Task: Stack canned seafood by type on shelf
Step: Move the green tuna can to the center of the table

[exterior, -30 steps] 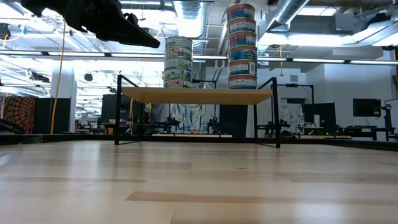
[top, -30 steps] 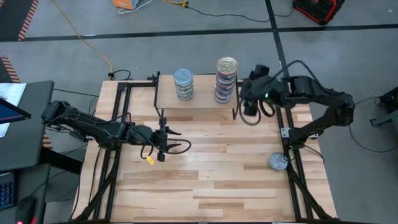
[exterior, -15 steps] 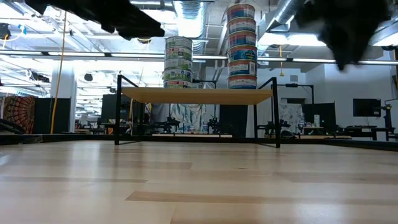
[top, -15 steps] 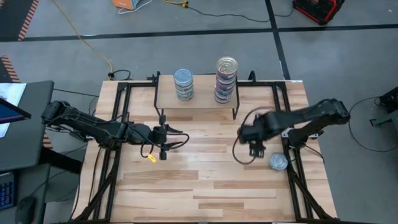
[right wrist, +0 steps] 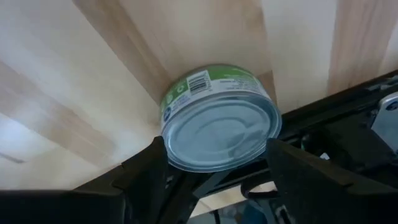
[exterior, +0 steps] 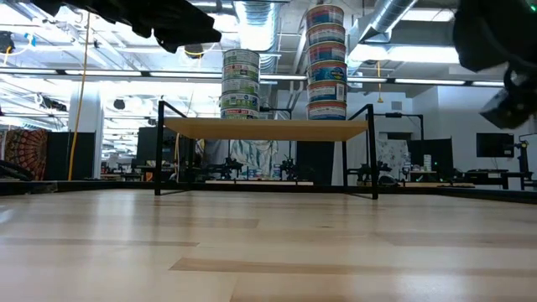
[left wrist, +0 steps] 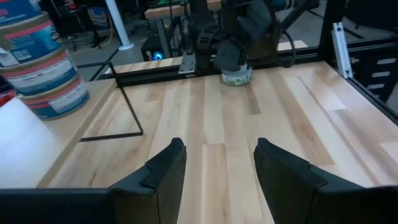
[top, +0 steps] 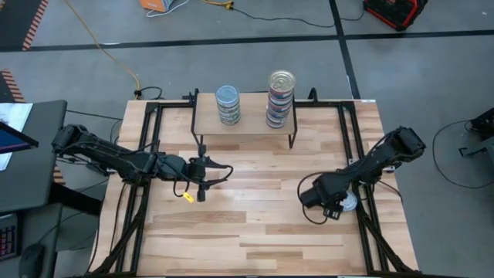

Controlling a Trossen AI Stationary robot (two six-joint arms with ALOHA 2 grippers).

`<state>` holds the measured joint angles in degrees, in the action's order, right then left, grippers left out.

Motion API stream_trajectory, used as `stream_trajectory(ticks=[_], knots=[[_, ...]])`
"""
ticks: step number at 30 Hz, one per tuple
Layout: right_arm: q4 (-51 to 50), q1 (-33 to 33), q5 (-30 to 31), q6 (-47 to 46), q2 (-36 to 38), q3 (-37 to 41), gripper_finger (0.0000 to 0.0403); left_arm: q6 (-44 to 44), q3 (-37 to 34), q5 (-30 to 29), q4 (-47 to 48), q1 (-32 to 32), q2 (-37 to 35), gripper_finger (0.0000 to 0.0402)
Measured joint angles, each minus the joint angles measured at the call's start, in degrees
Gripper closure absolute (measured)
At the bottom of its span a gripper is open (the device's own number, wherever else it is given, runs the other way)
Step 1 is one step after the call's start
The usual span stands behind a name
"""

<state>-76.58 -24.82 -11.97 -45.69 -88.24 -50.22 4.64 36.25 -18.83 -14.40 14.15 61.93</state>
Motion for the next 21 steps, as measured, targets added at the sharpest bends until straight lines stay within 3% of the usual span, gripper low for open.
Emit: stream_trajectory(ticks=[10,14,17,21], knots=[[4.39,-1.69,-0.59,6.31,-8.68,1.08,0.0101,-1.49,0.00,-0.99,0.37,3.53,-0.23,0.0219],[10.06,-0.59,-1.17,8.98,-10.58,-3.33,0.0101,-1.49,0.00,-2.95,0.50,5.08,-0.95,0.0219],[10.89,0.42,3.49,9.78,-11.17,-7.97,0.0101,-1.12,0.00,-3.43,-0.07,5.73,-1.61,0.0219],[15.97,1.33,16.14,12.83,-11.18,-14.63,0.0101,-1.23,0.01,-3.99,-0.74,6.15,-3.08,0.0219]])
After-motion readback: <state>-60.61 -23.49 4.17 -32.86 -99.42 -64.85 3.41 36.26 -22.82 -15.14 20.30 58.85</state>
